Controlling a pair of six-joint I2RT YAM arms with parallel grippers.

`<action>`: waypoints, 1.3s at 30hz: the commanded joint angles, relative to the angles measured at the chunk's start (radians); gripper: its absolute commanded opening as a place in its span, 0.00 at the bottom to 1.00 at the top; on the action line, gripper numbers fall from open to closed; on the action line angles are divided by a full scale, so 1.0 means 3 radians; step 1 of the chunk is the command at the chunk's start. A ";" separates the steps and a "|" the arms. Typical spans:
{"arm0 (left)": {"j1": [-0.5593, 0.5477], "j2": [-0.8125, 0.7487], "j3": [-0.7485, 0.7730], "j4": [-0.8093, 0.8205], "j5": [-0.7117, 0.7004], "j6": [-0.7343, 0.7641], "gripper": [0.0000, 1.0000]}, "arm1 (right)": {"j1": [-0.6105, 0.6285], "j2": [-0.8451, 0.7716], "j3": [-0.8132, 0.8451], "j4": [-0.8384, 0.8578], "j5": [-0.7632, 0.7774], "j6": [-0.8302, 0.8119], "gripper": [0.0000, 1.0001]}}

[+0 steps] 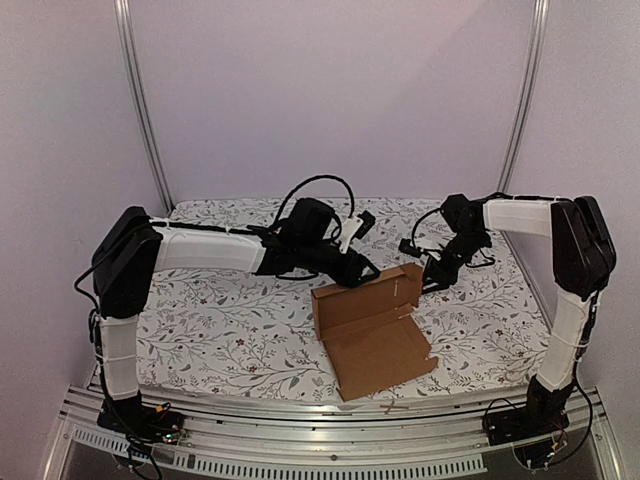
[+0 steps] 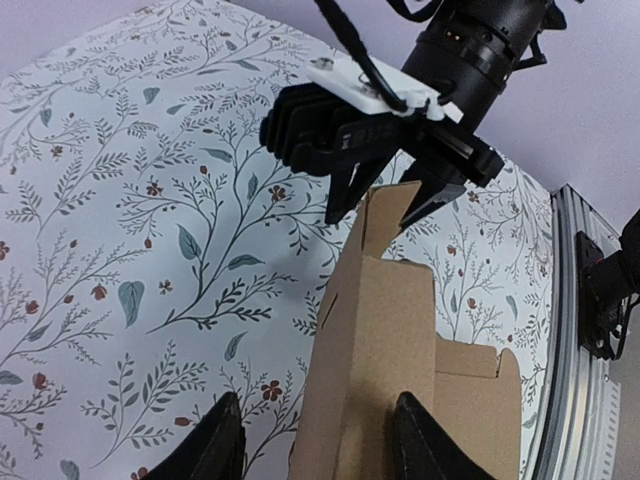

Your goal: Fold the paper box

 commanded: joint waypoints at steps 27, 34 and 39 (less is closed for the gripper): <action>0.0009 -0.0015 -0.0266 0.0166 -0.0058 -0.0100 0.50 | 0.0191 -0.0337 -0.0152 -0.0073 -0.0377 0.0825 0.36; 0.0015 -0.0405 -0.0078 -0.0048 -0.0659 0.0182 0.52 | -0.0127 -0.0423 -0.0069 -0.0159 -0.0032 0.0847 0.40; -0.0056 -0.0713 -0.0042 -0.0562 -0.1006 0.0163 0.53 | -0.0242 -0.0737 -0.0215 -0.0181 0.0176 0.0660 0.43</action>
